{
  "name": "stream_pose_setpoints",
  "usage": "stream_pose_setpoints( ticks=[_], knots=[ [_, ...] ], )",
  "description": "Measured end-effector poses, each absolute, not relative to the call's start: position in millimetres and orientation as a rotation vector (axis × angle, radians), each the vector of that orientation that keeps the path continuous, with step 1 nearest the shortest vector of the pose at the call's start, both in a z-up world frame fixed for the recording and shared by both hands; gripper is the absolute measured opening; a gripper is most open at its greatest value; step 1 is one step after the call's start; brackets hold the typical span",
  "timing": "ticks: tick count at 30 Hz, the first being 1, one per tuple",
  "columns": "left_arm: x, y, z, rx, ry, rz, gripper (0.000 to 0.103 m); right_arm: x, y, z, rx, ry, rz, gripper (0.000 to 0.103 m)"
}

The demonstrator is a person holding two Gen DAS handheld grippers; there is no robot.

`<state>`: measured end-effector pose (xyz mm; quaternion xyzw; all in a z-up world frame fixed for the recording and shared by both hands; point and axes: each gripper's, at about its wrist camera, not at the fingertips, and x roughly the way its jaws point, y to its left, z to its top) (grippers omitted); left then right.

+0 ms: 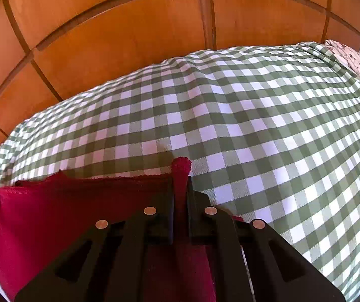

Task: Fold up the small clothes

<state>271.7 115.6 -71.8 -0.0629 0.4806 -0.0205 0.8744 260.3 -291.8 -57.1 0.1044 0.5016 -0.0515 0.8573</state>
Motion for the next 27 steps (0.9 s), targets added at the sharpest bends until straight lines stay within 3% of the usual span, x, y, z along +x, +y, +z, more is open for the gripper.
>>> stream_pose_setpoints(
  ticks=[2,4,7,8,10,20,23,27],
  knots=[
    [266,121,-64,-0.145,0.984,-0.011,0.028,258,-292,-50,0.216,1.046,-0.094,0.013],
    [256,128,-53,-0.179,0.957,-0.007,0.029,255,-292,-39,0.189,1.023,-0.101,0.043],
    [233,141,-37,-0.211,0.926,-0.029,0.031,238,-283,-11,0.171,0.947,-0.081,0.051],
    [221,148,-33,-0.23,0.917,-0.047,0.037,227,-276,0,0.167,0.926,-0.047,0.052],
    [199,162,-30,-0.289,0.902,-0.08,0.046,209,-260,12,0.153,0.9,0.011,0.063],
    [73,190,-61,-0.45,0.95,-0.294,0.053,129,-163,2,0.099,0.953,0.272,0.064],
    [65,175,-75,-0.455,0.975,-0.304,0.059,120,-145,-5,0.098,0.987,0.298,0.064],
    [71,161,-88,-0.456,1.005,-0.287,0.056,111,-136,-2,0.07,0.979,0.31,0.064]
  ],
)
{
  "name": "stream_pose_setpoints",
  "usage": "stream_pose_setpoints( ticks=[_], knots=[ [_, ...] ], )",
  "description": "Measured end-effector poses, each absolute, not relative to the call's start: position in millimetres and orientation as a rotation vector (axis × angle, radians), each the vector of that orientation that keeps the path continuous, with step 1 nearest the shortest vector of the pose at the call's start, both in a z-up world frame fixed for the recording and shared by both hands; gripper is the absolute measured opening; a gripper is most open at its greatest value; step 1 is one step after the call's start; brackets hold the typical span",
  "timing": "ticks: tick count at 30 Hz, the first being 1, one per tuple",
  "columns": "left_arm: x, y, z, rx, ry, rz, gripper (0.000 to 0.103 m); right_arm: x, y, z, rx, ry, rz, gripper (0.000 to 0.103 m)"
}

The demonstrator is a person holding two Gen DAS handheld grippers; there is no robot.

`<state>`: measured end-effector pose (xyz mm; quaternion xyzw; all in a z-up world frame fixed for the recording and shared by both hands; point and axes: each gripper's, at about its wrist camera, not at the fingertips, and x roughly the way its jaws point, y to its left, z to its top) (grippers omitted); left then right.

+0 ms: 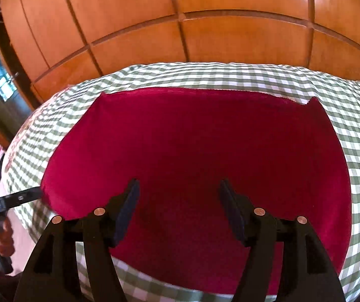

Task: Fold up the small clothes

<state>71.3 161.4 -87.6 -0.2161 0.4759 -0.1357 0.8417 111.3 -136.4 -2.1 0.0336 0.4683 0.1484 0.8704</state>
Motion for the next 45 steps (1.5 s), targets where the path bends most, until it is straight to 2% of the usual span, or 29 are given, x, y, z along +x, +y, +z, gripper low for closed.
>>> stream_pose_setpoints(
  ticks=[1,2,6,11,15,19,23,24,25,27,29,33,36,40,45],
  knots=[
    [70,157,-89,-0.419,1.014,-0.267,0.045,110,-138,-3,0.057,0.975,0.306,0.064],
    [70,153,-93,-0.374,1.034,-0.25,0.041,107,-140,-4,0.033,0.973,0.292,0.064],
    [63,149,-100,-0.311,1.036,-0.244,0.04,95,-159,-35,-0.001,0.995,0.275,0.065],
    [47,151,-80,-0.275,0.998,-0.167,0.038,88,-154,-32,-0.037,0.94,0.264,0.067],
    [37,142,-47,-0.299,0.884,-0.23,0.042,83,-168,-14,0.034,0.939,0.26,0.068],
    [41,99,-31,-0.205,0.831,-0.368,0.044,64,-201,-2,0.091,0.931,0.198,0.068],
    [57,57,-56,-0.137,0.933,-0.489,0.045,45,-242,-16,0.141,0.988,0.103,0.068],
    [59,52,-69,-0.125,0.986,-0.493,0.045,40,-252,-22,0.157,1.005,0.086,0.067],
    [62,49,-84,-0.11,1.036,-0.48,0.043,37,-261,-29,0.179,1.019,0.088,0.06],
    [55,52,-95,-0.11,1.008,-0.486,0.044,28,-272,-40,0.207,0.999,0.095,0.054],
    [53,57,-92,-0.131,1.013,-0.486,0.044,27,-274,-43,0.218,0.984,0.105,0.054],
    [50,64,-73,-0.136,0.98,-0.471,0.044,35,-266,-39,0.18,1.015,0.097,0.056],
    [56,75,-58,-0.157,0.928,-0.435,0.051,42,-262,-24,0.186,1.032,0.096,0.061],
    [75,91,-44,-0.22,0.872,-0.374,0.062,64,-258,3,0.183,0.934,0.069,0.066],
    [96,92,-44,-0.214,0.88,-0.299,0.064,124,-234,8,0.137,0.894,0.045,0.069]
  ],
)
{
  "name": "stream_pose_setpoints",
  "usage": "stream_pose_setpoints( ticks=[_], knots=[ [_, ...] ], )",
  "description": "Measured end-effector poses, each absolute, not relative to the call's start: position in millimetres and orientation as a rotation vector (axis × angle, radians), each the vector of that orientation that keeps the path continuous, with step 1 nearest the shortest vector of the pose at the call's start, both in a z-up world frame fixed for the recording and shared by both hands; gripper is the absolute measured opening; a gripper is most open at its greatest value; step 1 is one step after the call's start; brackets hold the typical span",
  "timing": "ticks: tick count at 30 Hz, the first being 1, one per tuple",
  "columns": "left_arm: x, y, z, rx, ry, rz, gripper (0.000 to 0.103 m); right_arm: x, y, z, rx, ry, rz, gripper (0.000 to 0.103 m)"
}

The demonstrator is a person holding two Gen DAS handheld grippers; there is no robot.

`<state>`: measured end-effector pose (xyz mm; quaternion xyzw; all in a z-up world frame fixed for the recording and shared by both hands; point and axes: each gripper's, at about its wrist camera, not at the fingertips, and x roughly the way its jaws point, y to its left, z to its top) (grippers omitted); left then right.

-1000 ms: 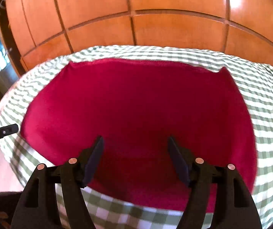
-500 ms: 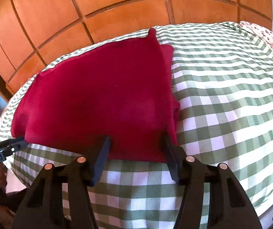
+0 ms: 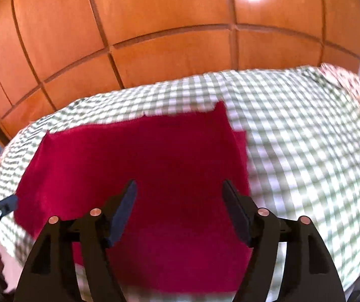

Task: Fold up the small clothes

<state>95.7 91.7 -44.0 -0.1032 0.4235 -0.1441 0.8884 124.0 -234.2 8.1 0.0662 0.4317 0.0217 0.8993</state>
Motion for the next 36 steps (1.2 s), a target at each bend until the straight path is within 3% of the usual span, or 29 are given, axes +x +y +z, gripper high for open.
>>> stream_pose_setpoints(
  ticks=[6,8,13,22,28,36],
  knots=[
    [107,94,-52,-0.184,0.897,-0.229,0.065,194,-236,-37,0.032,0.992,-0.076,0.07],
    [113,106,-50,-0.2,0.886,-0.194,0.065,196,-253,-53,0.112,0.989,-0.081,0.071],
    [139,152,-44,-0.384,0.883,-0.126,0.059,185,-250,-55,0.098,0.914,-0.088,0.072],
    [192,115,-37,-0.242,0.817,-0.09,0.053,182,-252,-54,0.113,0.907,-0.078,0.073],
    [218,116,-105,-0.213,0.936,-0.004,0.055,183,-252,-56,0.131,0.901,-0.066,0.075],
    [196,116,-78,-0.164,0.894,0.057,0.061,183,-252,-56,0.132,0.897,-0.06,0.077]
  ],
)
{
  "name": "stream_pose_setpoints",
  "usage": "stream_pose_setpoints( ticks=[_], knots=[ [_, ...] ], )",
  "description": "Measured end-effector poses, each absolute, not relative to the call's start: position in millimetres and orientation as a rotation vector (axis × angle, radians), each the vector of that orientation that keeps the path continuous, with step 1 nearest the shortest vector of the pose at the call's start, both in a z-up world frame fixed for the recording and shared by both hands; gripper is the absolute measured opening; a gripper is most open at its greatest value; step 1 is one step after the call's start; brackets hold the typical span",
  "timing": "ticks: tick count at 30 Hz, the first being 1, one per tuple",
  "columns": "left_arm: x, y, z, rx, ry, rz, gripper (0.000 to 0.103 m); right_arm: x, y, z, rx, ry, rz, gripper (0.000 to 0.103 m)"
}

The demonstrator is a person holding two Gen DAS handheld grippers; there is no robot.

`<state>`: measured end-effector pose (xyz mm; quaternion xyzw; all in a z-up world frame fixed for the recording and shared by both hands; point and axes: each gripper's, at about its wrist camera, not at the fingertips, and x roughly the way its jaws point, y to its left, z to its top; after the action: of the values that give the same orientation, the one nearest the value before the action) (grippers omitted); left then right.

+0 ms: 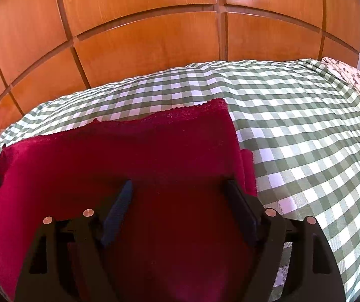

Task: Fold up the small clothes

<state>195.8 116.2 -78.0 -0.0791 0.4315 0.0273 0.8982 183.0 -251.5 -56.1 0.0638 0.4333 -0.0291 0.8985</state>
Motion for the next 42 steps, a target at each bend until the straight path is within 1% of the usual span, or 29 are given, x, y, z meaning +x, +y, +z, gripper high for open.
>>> stream_pose_setpoints(
  ticks=[6,8,17,21,29,34,37,39,40,41,42],
  knots=[
    [173,107,-55,-0.147,0.835,0.065,0.065,183,-250,-56,0.126,0.898,-0.065,0.077],
    [166,103,-48,-0.137,0.819,0.057,0.068,183,-250,-56,0.123,0.899,-0.065,0.077],
    [142,95,-34,-0.112,0.79,0.035,0.07,186,-245,-54,0.08,0.92,-0.085,0.077],
    [137,96,-32,-0.11,0.782,0.039,0.072,187,-241,-50,0.056,0.928,-0.092,0.083],
    [138,106,-31,-0.11,0.79,0.06,0.072,186,-244,-56,0.083,0.914,-0.081,0.084],
    [146,122,-41,-0.16,0.838,0.068,0.071,184,-242,-57,0.076,0.903,-0.084,0.084],
    [154,138,-52,-0.241,0.887,0.026,0.067,184,-242,-58,0.075,0.9,-0.086,0.084],
    [162,147,-65,-0.322,0.953,-0.047,0.058,183,-242,-58,0.077,0.899,-0.085,0.084],
    [164,150,-69,-0.358,0.971,-0.071,0.056,183,-241,-58,0.077,0.899,-0.086,0.084],
    [165,151,-73,-0.383,0.98,-0.105,0.052,183,-241,-58,0.077,0.899,-0.086,0.084],
    [166,150,-75,-0.383,0.982,-0.121,0.044,184,-241,-58,0.077,0.898,-0.086,0.084]
  ],
)
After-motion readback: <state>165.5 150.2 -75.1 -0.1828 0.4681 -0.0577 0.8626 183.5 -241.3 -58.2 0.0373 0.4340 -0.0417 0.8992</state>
